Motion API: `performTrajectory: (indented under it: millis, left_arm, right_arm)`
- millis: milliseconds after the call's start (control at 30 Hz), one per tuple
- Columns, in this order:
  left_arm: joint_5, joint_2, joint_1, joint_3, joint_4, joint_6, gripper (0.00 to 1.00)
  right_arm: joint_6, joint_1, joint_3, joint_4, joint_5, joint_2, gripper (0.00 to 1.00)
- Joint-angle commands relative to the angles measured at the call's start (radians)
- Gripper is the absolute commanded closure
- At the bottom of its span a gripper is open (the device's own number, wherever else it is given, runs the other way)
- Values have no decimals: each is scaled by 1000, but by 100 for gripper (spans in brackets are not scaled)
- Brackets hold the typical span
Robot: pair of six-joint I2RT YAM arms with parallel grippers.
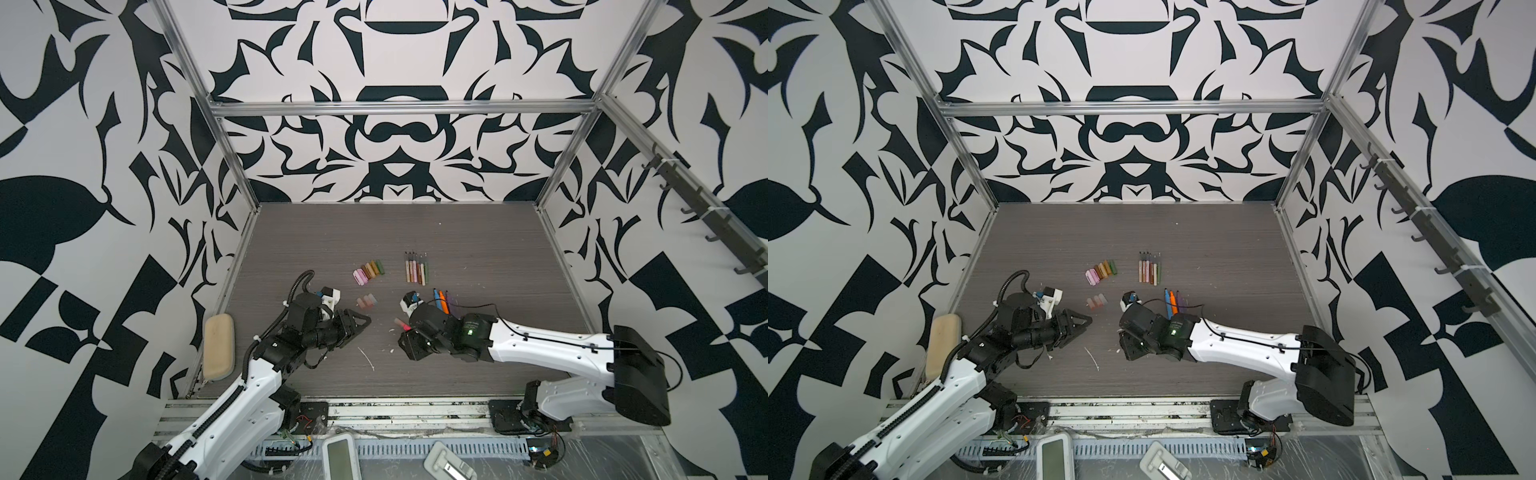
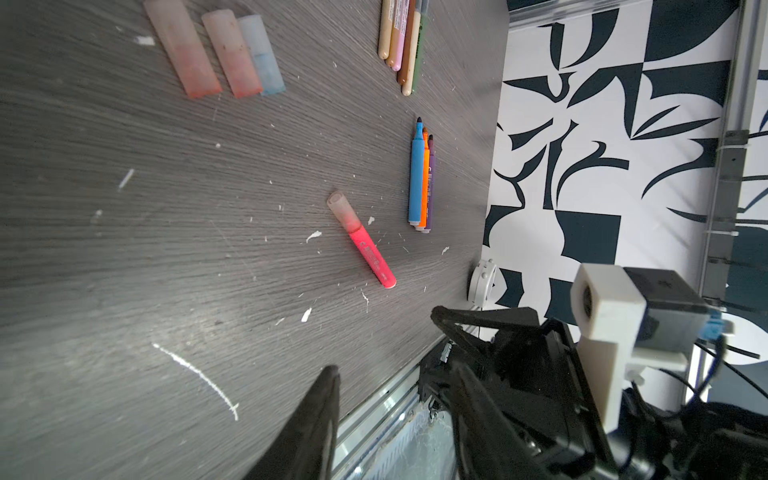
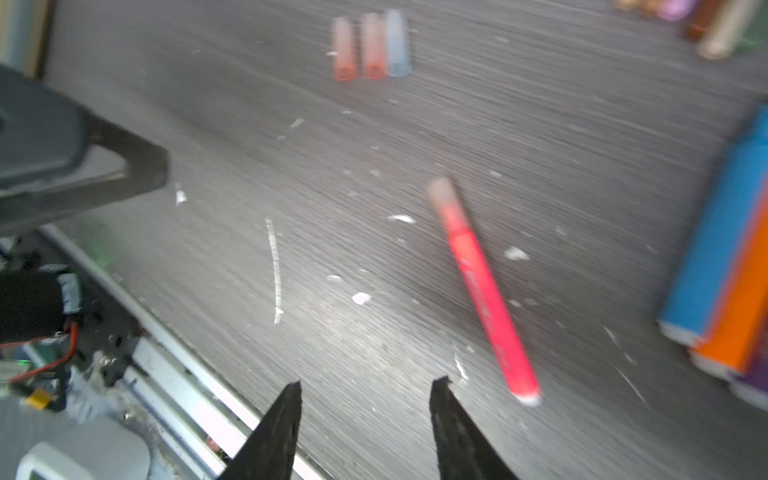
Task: Open the pen caps
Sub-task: 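Lower the right gripper around the pink marker body and close it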
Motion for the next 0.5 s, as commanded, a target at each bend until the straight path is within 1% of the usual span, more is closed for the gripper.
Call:
performTrajectory:
  millis: [0, 67, 133, 167, 300, 367, 467]
  left_arm:
    - [-21, 62, -3, 62, 51, 77, 54]
    - [-25, 110, -2, 85, 63, 109, 54]
    - [-42, 141, -2, 93, 78, 126, 55]
    - [-56, 150, -3, 95, 82, 135, 55]
    - [-98, 162, -2, 82, 127, 127, 55]
    - [-108, 167, -2, 81, 144, 118, 55]
    - [-115, 179, -3, 100, 122, 120, 56]
  right_arm:
    - [-53, -24, -12, -145, 60, -8, 45]
    - [-93, -31, 7, -179, 51, 27, 45]
    - [-135, -32, 31, -211, 74, 64, 45]
    - [-162, -35, 33, -209, 84, 85, 45]
    - [-238, -81, 35, -175, 66, 159, 45]
    - [-266, -113, 31, -141, 34, 191, 45]
    - [-314, -132, 43, -117, 0, 226, 45]
